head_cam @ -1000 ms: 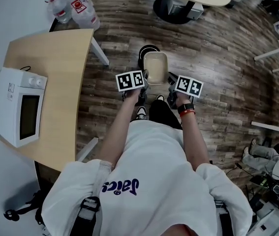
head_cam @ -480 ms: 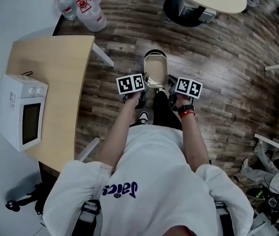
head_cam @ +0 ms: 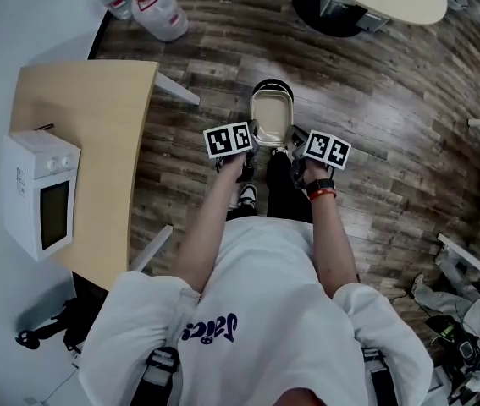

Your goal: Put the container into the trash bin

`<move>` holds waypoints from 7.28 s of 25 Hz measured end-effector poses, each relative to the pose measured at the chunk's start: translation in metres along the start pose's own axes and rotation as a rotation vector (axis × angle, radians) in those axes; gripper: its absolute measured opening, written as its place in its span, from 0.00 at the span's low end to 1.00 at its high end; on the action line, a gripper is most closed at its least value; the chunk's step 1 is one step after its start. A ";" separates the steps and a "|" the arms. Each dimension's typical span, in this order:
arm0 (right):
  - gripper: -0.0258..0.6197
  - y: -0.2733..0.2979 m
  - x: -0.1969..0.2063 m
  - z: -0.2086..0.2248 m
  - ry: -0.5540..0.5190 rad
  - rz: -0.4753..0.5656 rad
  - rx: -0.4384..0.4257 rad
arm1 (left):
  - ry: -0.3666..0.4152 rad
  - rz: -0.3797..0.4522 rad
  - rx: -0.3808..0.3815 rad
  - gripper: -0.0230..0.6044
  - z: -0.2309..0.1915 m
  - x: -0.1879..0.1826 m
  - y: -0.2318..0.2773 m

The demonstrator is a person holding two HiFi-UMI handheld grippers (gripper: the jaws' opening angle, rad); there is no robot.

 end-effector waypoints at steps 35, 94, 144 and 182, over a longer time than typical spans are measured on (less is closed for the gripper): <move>0.13 0.163 -0.026 0.128 0.102 -0.182 0.031 | -0.088 -0.130 -0.134 0.13 -0.072 -0.051 0.185; 0.13 0.454 0.090 0.372 0.106 -0.364 0.132 | -0.126 -0.253 -0.247 0.13 -0.305 -0.022 0.514; 0.37 0.328 0.038 0.248 0.001 -0.184 0.170 | 0.036 -0.193 -0.108 0.44 -0.206 -0.049 0.357; 0.36 0.018 -0.066 0.005 -0.364 0.091 0.110 | 0.252 0.182 0.023 0.44 0.006 -0.054 -0.007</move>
Point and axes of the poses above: the fingertips, and each gripper's own axes: y forward along the fingers, z to its right, x out of its underside, the point moved 9 cm from there along -y, backward along the fingers, and after that the axes turned 14 degrees about -y, right-handed, at the moved point
